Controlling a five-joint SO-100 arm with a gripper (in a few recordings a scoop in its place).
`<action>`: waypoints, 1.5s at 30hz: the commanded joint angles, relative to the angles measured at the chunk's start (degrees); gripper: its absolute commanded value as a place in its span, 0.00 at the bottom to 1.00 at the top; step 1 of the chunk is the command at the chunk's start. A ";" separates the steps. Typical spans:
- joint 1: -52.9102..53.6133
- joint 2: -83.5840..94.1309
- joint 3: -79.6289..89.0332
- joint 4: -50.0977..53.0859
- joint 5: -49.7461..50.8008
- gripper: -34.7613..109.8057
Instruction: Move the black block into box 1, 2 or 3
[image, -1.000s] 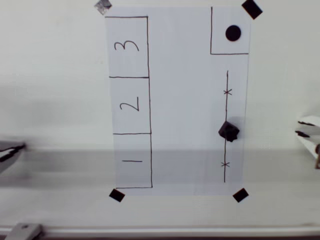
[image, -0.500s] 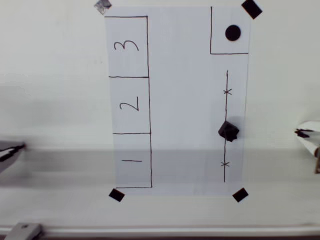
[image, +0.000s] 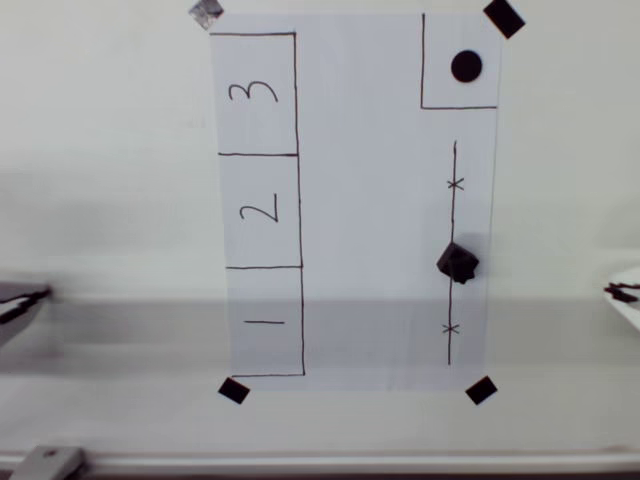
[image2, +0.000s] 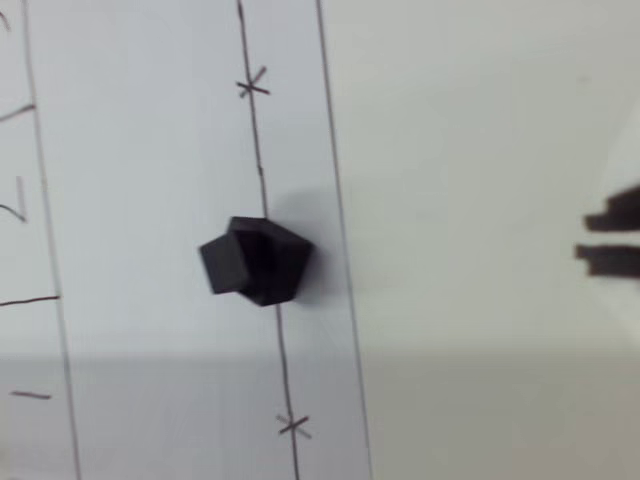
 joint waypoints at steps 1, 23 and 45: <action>-0.70 -3.78 -6.24 0.88 0.70 0.24; 2.99 -64.34 -42.63 -15.29 8.88 0.29; -2.37 -74.18 -41.84 -27.51 10.81 0.42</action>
